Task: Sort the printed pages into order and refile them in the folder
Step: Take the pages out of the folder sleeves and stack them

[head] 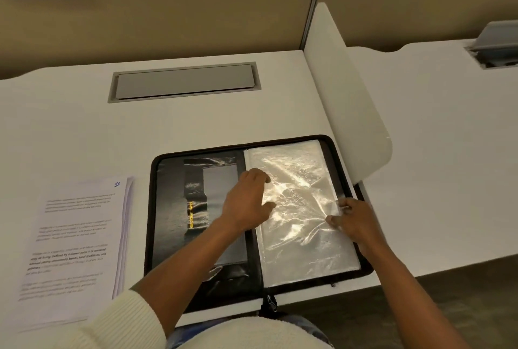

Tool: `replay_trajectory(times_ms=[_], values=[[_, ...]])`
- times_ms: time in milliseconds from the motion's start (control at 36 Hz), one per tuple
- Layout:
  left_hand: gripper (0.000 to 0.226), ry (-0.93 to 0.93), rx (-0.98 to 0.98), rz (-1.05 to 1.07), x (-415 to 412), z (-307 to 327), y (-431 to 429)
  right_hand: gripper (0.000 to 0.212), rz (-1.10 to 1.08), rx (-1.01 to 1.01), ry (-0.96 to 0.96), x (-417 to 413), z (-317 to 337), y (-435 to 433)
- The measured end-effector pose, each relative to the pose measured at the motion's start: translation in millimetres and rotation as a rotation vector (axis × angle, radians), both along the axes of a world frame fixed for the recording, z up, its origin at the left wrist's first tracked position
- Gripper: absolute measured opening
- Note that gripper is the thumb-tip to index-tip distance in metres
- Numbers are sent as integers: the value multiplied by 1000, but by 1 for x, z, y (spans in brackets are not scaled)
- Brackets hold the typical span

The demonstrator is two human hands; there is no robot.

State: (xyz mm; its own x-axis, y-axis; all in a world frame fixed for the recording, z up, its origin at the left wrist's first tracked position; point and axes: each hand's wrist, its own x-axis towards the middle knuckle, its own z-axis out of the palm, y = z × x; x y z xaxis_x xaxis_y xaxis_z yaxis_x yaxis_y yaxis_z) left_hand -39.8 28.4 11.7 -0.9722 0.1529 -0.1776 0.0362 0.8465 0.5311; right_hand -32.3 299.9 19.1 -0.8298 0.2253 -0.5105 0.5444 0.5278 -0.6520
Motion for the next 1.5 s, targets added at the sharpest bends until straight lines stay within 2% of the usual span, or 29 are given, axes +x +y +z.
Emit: replay_trajectory(times_ms=[83,139,194,278,333,389,500,611,889,1250,1389,1500], values=[[107,-67,-106,-137,6,-18,-18,41,-6,-19,-10,-2,-6,3],[121,-87,-171,-220,10,-28,-25,41,23,75,-7,-4,-9,3],[125,-66,-189,-258,14,-34,-29,41,100,265,35,-2,-6,-2],[128,-31,-186,-278,15,-40,-30,52,192,469,280,8,-8,-16],[128,-10,-197,-297,16,-42,-30,59,295,499,476,16,-14,-29],[130,2,-213,-307,17,-43,-29,61,438,461,587,21,-20,-43],[130,14,-243,-315,17,-46,-28,70,727,319,580,27,-41,-69],[128,32,-220,-302,19,-47,-26,80,879,383,527,21,-63,-71],[136,-38,-246,-305,15,-43,-24,79,751,536,480,0,-67,-11],[133,-48,-213,-246,19,-37,-19,79,623,467,449,-3,-69,1],[123,22,-103,-145,30,-32,-16,63,610,444,573,0,-59,-10],[88,87,-61,65,40,-27,-12,49,660,344,705,4,-45,-35]])
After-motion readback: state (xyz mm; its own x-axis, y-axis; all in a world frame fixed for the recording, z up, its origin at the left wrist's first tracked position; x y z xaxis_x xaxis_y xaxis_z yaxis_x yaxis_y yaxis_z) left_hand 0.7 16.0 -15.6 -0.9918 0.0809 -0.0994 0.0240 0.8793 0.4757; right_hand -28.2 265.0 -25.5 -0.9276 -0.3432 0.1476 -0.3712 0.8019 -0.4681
